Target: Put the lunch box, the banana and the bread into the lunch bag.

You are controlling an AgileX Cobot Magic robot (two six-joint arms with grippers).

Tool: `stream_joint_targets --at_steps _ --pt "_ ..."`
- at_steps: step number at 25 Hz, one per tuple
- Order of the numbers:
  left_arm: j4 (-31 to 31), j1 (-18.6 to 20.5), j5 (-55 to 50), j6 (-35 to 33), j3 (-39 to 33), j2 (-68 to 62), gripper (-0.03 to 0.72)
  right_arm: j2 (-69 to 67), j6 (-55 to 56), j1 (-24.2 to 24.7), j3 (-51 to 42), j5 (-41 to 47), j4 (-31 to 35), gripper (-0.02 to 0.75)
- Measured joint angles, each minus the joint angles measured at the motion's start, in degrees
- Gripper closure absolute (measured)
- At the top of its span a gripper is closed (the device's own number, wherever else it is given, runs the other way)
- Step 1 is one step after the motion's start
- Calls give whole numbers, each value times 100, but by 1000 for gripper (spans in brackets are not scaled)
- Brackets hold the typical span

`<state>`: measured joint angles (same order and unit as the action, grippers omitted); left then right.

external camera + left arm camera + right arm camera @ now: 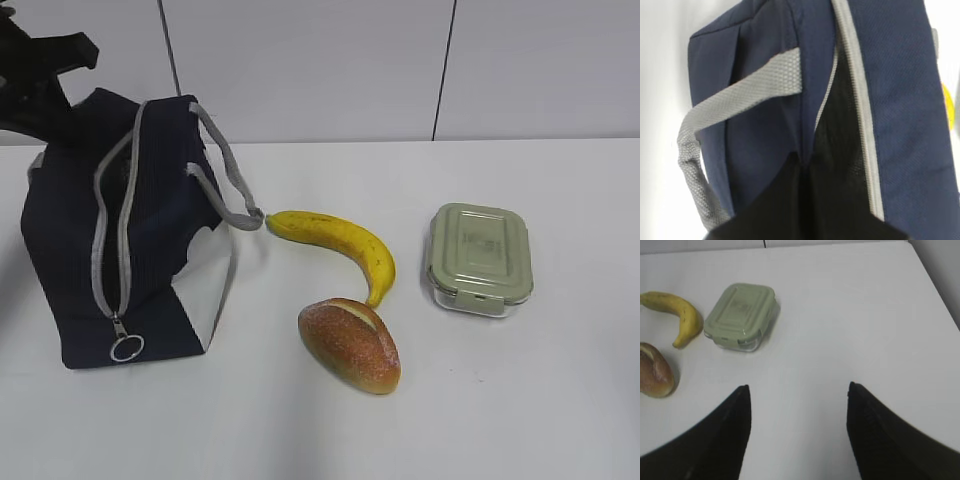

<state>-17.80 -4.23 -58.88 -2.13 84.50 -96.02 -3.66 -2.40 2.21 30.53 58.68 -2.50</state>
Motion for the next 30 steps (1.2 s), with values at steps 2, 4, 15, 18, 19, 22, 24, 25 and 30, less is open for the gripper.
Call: stream_joint_targets --at_steps 2,4,15,18,19,22,24,25,30 --pt "-44 0 -32 0 0 0 691 -472 0 0 9 -474 36 287" --pt "-56 0 -75 -7 0 0 691 -1034 0 0 9 -854 114 287" --pt "-59 0 -155 -62 0 0 691 -4923 -47 0 1170 -1173 1166 287" --pt "-59 0 -155 -62 0 0 691 -5795 -71 0 1719 -879 1227 287" --pt "-59 0 -155 -62 0 0 691 -6085 -87 0 1902 -810 1227 287" --pt "-59 0 -155 -62 0 0 691 -6779 -111 0 2382 -702 1240 287" --pt "-59 0 -155 -62 0 0 691 -7194 -162 0 2669 -665 1290 287" --pt "-59 0 -155 -62 0 0 691 -7352 -239 0 2781 -642 1362 287" --pt "-59 0 -155 -62 0 0 691 -8196 -1076 35 3285 -620 2377 287"
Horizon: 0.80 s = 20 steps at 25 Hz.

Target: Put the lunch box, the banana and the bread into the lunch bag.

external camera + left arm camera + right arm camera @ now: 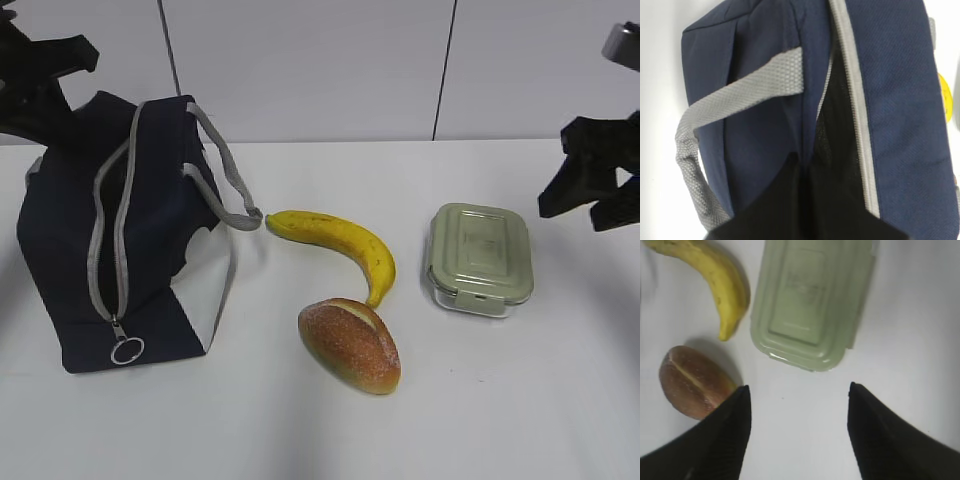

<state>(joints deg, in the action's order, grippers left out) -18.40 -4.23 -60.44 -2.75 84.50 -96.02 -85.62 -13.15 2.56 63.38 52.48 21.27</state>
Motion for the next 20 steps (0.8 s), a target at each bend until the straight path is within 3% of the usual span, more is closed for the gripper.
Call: stream_joint_targets --at_steps 9,15,20 --pt "-7 0 0 -5 0 0 691 -1091 -1782 687 154 143 1616 274" --pt "-12 0 0 -16 0 0 691 -1677 -3010 1261 163 406 2638 153" --pt "-12 0 5 -16 0 0 691 -2244 -3719 1405 176 449 3167 140"
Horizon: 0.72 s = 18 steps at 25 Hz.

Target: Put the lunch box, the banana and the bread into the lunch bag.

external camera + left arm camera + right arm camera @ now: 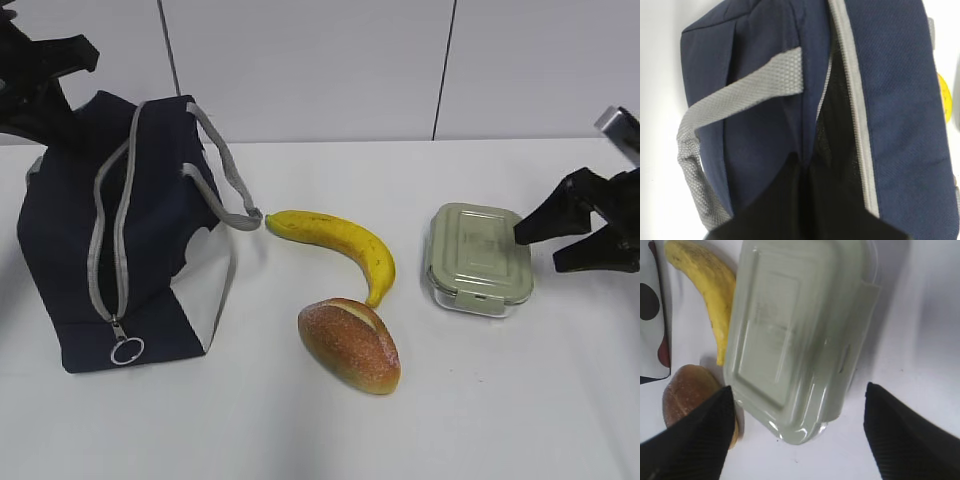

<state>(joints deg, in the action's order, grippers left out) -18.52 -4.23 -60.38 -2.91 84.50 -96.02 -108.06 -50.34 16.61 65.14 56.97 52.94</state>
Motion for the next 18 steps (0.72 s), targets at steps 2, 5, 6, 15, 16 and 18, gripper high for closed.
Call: stream_joint_targets --at_steps 2,5,6,15,16,18 --pt "0 0 0 0 0 0 691 -262 -221 9 12 0 156 141" --pt "0 0 0 0 0 0 691 -586 -621 9 12 0 499 145" --pt "0 0 0 0 0 0 691 -669 -745 9 22 0 619 152" --pt "0 0 5 0 0 0 691 -1258 -1301 9 216 152 1295 283" --pt "0 0 5 0 0 0 691 -1285 -1335 9 216 159 1345 311" --pt "0 0 5 0 0 0 691 -1294 -1370 9 216 238 1437 361"
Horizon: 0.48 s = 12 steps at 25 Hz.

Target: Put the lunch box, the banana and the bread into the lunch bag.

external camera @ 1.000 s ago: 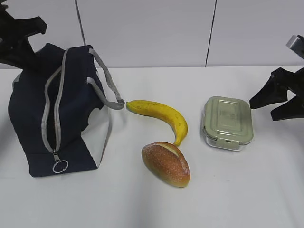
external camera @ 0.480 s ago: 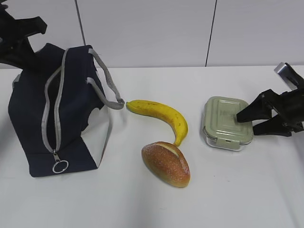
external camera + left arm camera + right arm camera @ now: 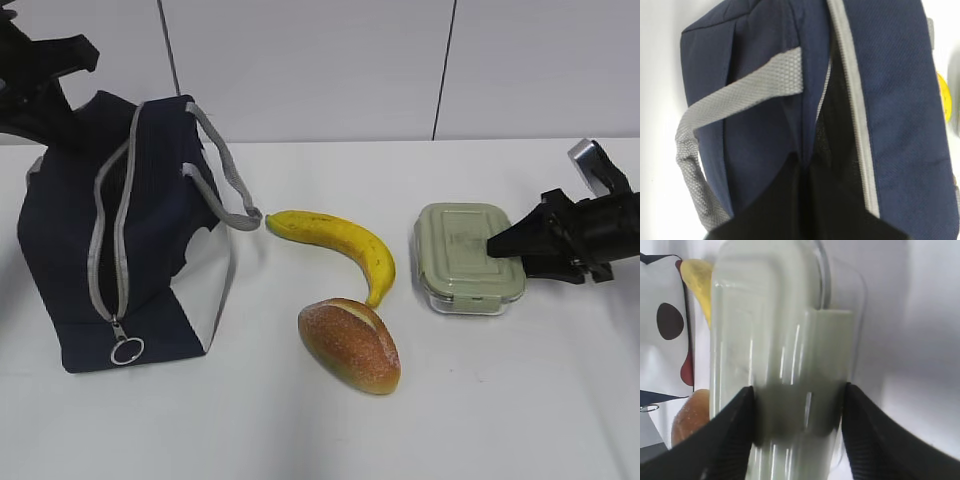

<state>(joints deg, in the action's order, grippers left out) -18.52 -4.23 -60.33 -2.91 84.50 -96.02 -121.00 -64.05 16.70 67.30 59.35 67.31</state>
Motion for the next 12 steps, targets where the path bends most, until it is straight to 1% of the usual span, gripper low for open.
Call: stream_joint_targets --at_steps 3,12 --pt "0 0 0 0 0 0 691 0 -23 0 0 80 0 385" --pt "-10 0 0 0 0 0 691 -37 -78 0 43 309 -44 386"
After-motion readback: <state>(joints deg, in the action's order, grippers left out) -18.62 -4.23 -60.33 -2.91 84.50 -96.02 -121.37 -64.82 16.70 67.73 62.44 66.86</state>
